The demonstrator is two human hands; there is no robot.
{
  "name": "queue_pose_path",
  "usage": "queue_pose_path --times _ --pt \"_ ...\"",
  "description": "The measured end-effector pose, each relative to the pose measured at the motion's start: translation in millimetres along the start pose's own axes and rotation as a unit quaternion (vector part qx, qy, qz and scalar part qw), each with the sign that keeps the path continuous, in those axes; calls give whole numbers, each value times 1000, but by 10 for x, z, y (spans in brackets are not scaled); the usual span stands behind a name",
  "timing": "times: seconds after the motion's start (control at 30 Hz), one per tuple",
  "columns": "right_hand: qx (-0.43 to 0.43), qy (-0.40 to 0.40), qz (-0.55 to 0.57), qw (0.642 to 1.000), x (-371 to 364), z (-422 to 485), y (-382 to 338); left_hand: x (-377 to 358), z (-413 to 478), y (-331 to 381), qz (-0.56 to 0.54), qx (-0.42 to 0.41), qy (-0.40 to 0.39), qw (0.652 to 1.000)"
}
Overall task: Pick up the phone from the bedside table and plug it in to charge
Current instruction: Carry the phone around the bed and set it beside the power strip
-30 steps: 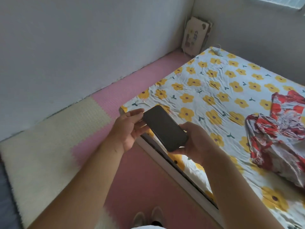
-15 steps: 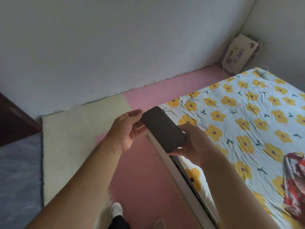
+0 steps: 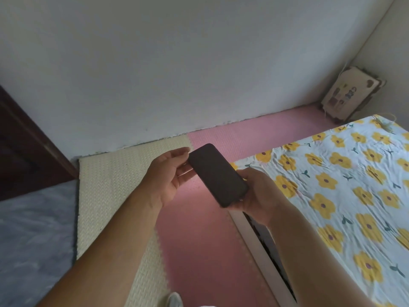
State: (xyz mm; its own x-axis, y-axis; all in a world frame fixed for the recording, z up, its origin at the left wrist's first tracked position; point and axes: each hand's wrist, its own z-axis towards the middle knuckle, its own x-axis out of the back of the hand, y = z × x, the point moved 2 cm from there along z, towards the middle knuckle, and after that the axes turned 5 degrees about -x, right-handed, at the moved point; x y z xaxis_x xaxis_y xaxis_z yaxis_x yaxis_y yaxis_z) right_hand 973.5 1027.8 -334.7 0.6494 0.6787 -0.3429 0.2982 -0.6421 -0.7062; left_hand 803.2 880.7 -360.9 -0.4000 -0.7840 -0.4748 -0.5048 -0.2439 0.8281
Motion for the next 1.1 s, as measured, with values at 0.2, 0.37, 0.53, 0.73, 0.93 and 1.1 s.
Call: queue_pose_path --times 0.2,0.37,0.53,0.73,0.93,1.1 --pt "4 -22 0 1000 -533 282 -90 348 275 413 -3 -10 2 1000" --pt "-2 -27 0 1000 -755 541 -211 508 559 552 -15 -9 9 1000" --pt "-11 -28 -6 1000 -833 919 -339 559 927 594 -12 1 16 1000" --pt "-19 -44 13 999 -812 1564 -672 460 1604 702 1 7 30 1000" --pt "-11 -52 12 999 -760 2138 -1135 221 2232 855 6 9 36 999" --pt "-9 -62 10 998 -781 2495 -1468 89 2674 1024 0 11 33 999"
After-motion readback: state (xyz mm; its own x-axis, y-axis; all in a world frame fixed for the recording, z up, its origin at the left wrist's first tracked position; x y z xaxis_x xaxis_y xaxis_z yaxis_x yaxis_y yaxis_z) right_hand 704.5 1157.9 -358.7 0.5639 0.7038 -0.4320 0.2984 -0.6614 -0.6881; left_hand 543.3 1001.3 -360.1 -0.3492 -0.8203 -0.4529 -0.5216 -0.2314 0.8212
